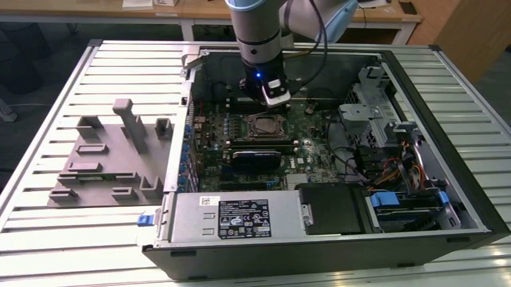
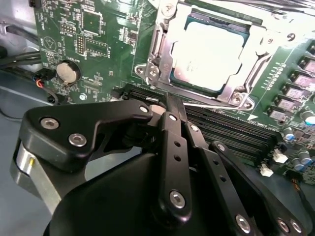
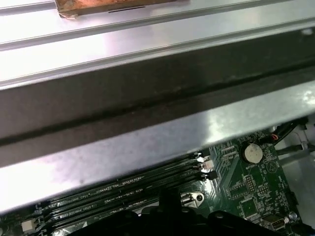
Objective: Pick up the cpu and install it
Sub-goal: 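Install the first cpu locking lever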
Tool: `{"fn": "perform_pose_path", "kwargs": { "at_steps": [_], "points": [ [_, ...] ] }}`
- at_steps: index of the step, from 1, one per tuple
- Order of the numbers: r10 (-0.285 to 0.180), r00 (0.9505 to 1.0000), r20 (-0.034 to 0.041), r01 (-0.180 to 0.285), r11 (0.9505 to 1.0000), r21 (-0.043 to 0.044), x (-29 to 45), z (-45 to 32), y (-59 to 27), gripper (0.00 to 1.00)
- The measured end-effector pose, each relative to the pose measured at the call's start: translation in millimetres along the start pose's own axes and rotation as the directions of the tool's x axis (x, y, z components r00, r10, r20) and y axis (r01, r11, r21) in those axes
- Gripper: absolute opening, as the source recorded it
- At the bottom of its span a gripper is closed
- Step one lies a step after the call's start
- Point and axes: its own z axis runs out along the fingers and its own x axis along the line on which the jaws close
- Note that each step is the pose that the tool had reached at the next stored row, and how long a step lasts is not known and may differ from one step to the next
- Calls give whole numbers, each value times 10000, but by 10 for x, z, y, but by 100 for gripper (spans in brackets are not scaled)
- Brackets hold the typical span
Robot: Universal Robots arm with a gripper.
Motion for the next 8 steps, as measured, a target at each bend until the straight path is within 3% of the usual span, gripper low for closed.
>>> {"fn": "perform_pose_path", "kwargs": {
  "at_steps": [8],
  "points": [
    [628, 9979, 130, -629, 9980, 100, 13, 19, 3, 11]
  ]
}}
